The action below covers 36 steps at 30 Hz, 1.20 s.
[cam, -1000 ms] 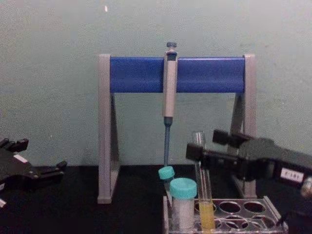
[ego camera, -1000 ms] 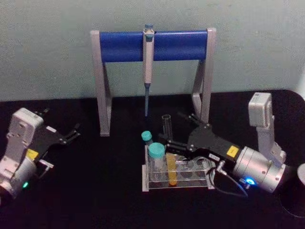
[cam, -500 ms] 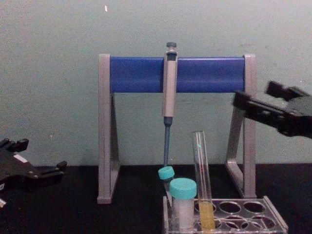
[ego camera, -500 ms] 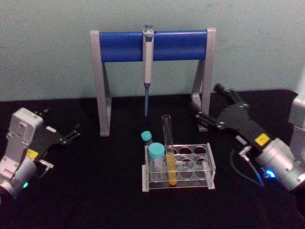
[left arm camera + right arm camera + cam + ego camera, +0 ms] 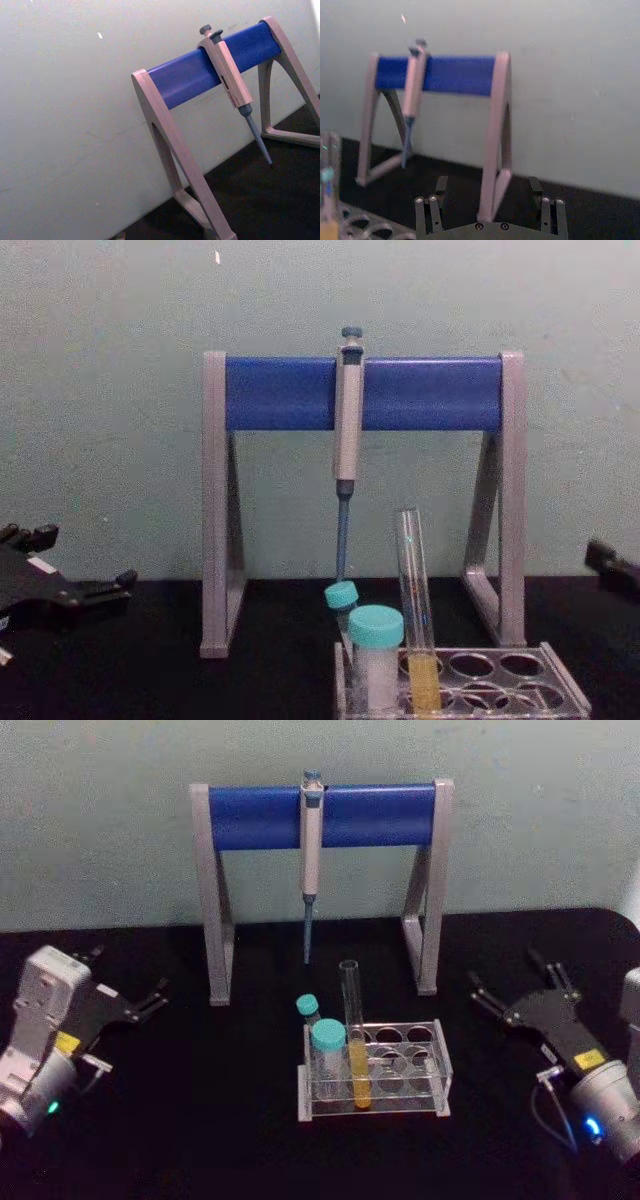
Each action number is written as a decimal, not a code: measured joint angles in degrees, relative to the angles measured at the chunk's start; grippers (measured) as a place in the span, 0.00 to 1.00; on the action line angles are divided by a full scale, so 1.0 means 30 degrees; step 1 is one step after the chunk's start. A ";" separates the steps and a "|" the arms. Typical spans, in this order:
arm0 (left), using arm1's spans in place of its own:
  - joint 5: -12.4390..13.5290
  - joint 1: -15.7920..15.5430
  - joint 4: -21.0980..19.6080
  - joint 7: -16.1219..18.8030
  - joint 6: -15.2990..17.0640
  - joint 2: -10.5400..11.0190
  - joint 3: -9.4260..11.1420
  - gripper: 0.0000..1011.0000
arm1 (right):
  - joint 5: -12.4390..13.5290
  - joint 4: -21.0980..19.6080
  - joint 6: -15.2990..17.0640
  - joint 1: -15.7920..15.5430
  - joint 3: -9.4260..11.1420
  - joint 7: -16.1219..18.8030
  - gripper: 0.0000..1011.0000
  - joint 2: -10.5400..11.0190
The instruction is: Pick up the test tube from the test tube rack, shake it, then place it back into the test tube rack.
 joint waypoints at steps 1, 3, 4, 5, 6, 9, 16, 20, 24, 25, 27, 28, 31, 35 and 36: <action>-0.0001 0.0000 0.0000 0.0000 0.0000 0.0000 0.0000 0.99 | 0.0000 0.0000 0.0000 0.0000 0.0000 0.0000 0.99 0.0000; -0.0001 0.0001 0.0000 0.0000 0.0000 0.0000 0.0000 0.99 | -0.0111 0.0446 0.0233 -0.0006 0.0043 -0.0105 0.99 -0.0178; 0.0001 0.0000 -0.0001 0.0000 -0.0001 0.0000 0.0001 0.99 | -0.0156 0.0602 0.0306 -0.0006 0.0049 -0.0137 0.99 -0.0242; -0.0001 0.0000 0.0000 -0.0001 0.0000 0.0000 0.0001 0.99 | -0.0245 0.0858 0.0406 0.0016 0.0058 -0.0188 0.99 -0.0347; 0.0000 0.0000 0.0000 0.0000 0.0000 0.0000 0.0000 0.99 | -0.0296 0.0996 0.0441 0.0033 0.0065 -0.0207 0.99 -0.0401; 0.0000 0.0000 0.0000 0.0000 -0.0001 0.0000 0.0001 0.99 | -0.0420 0.1537 0.0589 0.0099 0.0109 -0.0204 0.99 -0.0596; 0.0000 0.0001 -0.0001 0.0000 -0.0001 -0.0001 0.0001 0.99 | -0.0628 0.2581 0.0775 0.0285 0.0167 0.0060 0.99 -0.0993; -0.0001 0.0001 0.0000 0.0000 0.0000 0.0000 0.0001 0.99 | -0.0750 0.3504 0.0699 0.0405 0.0180 0.0317 0.99 -0.1316; 0.0000 -0.0001 -0.0001 0.0000 -0.0001 0.0001 0.0000 0.99 | -0.0754 0.3455 0.0694 0.0397 0.0185 0.0318 0.99 -0.1304; 0.0000 -0.0001 -0.0001 -0.0001 -0.0001 0.0000 0.0000 0.99 | -0.0754 0.3435 0.0696 0.0397 0.0185 0.0316 0.99 -0.1299; 0.0000 0.0001 0.0000 0.0000 -0.0001 0.0000 0.0001 0.99 | -0.0754 0.3389 0.0695 0.0387 0.0185 0.0305 0.99 -0.1281; -0.0001 0.0000 -0.0001 0.0000 -0.0001 0.0000 0.0000 0.99 | -0.0754 0.3376 0.0694 0.0386 0.0185 0.0302 0.99 -0.1275; 0.0000 0.0000 0.0000 0.0000 -0.0001 0.0000 0.0001 0.99 | -0.0754 0.3325 0.0695 0.0380 0.0184 0.0286 0.99 -0.1257; 0.0000 0.0000 0.0000 -0.0001 -0.0001 0.0000 0.0001 0.99 | -0.0752 0.3280 0.0695 0.0375 0.0178 0.0263 0.99 -0.1240; 0.0000 0.0000 -0.0001 0.0000 0.0000 0.0000 0.0000 0.99 | -0.0752 0.3273 0.0696 0.0373 0.0175 0.0259 0.99 -0.1238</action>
